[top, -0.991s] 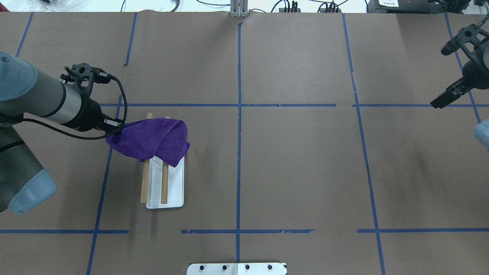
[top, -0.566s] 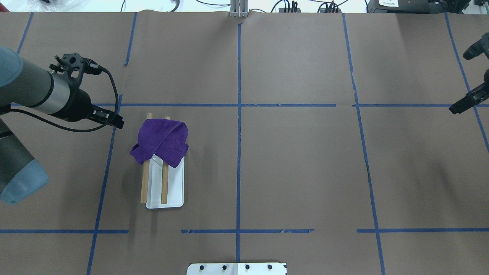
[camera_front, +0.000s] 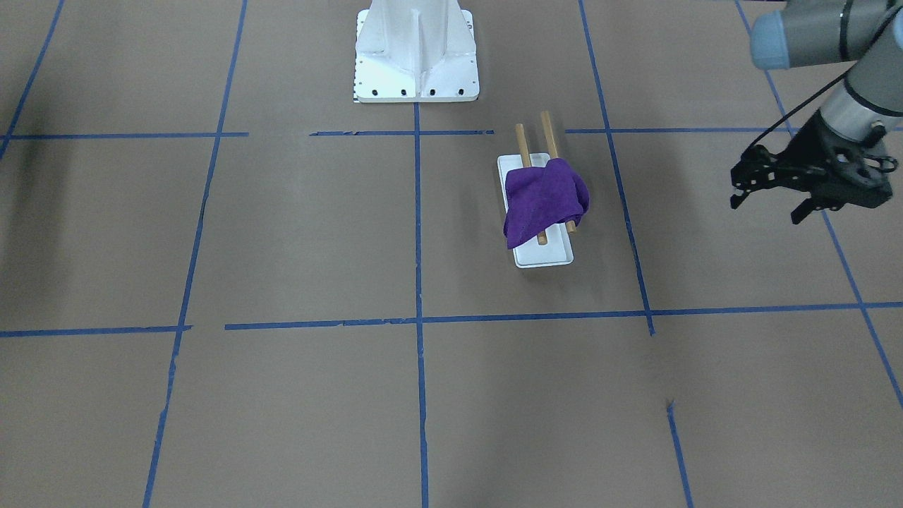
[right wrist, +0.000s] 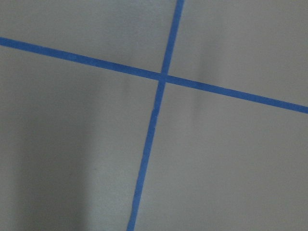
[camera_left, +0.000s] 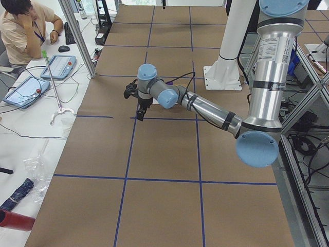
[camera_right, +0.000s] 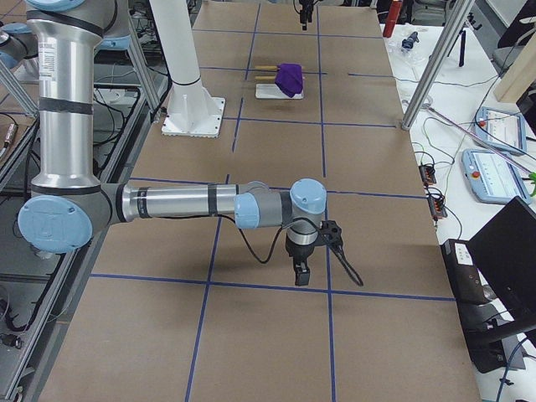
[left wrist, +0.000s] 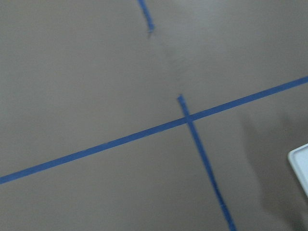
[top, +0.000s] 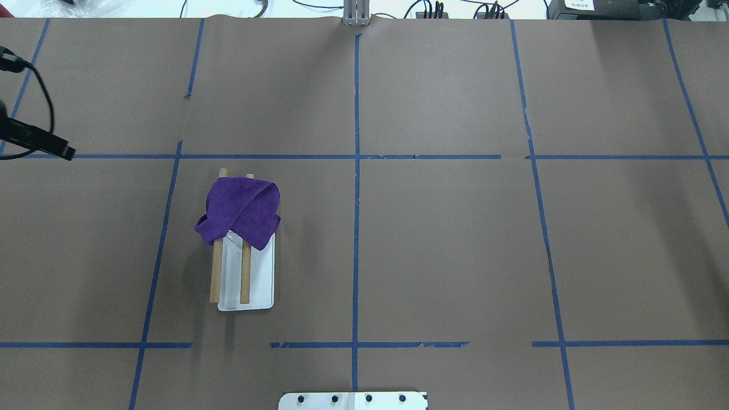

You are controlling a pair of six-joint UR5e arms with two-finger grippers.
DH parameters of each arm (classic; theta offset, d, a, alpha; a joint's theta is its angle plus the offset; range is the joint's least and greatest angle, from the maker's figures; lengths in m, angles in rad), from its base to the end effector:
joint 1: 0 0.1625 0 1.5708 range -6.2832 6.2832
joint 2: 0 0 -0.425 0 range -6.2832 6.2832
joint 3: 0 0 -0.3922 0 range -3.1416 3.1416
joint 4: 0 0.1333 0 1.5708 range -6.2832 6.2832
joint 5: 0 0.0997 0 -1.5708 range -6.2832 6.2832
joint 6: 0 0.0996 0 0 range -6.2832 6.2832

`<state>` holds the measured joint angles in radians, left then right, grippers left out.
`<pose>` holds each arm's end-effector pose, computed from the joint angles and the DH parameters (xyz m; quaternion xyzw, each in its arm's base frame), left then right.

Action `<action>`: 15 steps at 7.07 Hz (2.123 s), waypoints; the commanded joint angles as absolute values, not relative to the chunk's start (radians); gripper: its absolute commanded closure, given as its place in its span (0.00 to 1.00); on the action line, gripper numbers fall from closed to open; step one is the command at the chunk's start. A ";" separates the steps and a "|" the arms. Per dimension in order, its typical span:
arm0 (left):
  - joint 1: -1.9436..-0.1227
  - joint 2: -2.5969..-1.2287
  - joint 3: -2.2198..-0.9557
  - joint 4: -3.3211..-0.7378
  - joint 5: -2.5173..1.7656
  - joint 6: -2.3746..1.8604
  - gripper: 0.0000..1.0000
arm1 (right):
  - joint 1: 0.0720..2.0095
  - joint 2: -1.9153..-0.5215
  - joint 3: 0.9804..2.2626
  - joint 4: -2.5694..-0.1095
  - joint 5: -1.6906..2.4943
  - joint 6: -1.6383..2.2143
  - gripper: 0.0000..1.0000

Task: Hang towel on rack

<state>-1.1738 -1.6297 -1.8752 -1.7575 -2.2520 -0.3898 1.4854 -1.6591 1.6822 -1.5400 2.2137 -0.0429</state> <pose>0.1348 -0.5041 0.4612 0.1132 0.3951 0.0940 0.9068 0.0342 -0.4631 0.6510 0.0188 -0.3163 -0.0693 0.9459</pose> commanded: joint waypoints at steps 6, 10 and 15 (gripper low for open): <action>-1.560 -1.467 -1.721 -1.614 -2.309 0.106 0.00 | 1.586 -1.710 1.672 -1.540 2.303 -0.032 0.00; -1.560 -1.460 -1.724 -1.608 -2.293 0.100 0.00 | 1.586 -1.709 1.675 -1.539 2.304 -0.032 0.00; -1.560 -1.454 -1.720 -1.606 -2.295 0.100 0.00 | 1.585 -1.707 1.674 -1.539 2.304 -0.032 0.00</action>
<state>-1.5601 -1.4563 -1.7189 -1.6063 -2.2954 0.0999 1.5851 -1.7075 1.6741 -1.5386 2.3040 -0.0322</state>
